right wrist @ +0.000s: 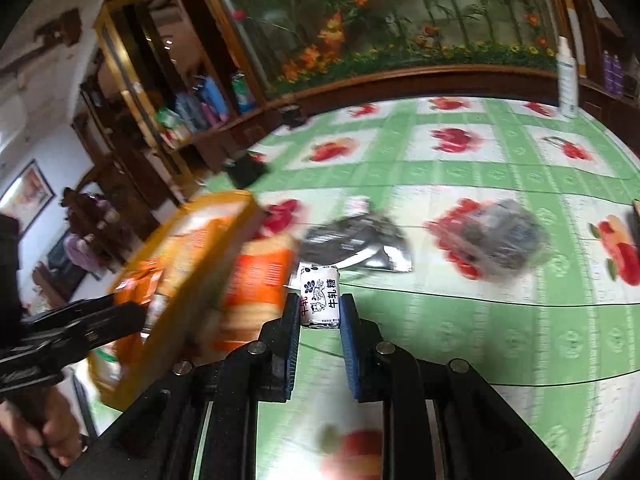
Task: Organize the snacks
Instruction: 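Carry the orange snack bag and milk candy into the white tray and release both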
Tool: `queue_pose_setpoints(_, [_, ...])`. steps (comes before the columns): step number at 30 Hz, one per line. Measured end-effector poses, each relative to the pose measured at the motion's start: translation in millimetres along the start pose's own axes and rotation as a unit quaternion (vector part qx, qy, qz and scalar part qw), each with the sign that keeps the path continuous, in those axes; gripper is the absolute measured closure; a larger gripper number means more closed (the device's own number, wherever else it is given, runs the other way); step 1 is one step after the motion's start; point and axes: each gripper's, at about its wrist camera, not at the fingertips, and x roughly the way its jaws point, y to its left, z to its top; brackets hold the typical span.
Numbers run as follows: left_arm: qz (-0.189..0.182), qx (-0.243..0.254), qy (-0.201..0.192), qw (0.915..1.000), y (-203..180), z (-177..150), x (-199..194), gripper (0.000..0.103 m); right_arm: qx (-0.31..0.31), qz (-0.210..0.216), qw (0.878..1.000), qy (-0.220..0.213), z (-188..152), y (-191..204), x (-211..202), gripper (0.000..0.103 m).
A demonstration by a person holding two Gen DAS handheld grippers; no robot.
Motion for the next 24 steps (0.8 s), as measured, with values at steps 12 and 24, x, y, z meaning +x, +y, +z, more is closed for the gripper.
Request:
queue_pose_setpoints(12, [0.067,-0.101,-0.016,0.9925,111,14,-13,0.056,-0.044,0.100,0.994,0.017,-6,113,35,0.081])
queue_pose_setpoints(24, [0.080,-0.134,0.002,0.9877,151,4,-2,0.056,-0.088,0.066,0.992,0.066,-10,147,85,0.081])
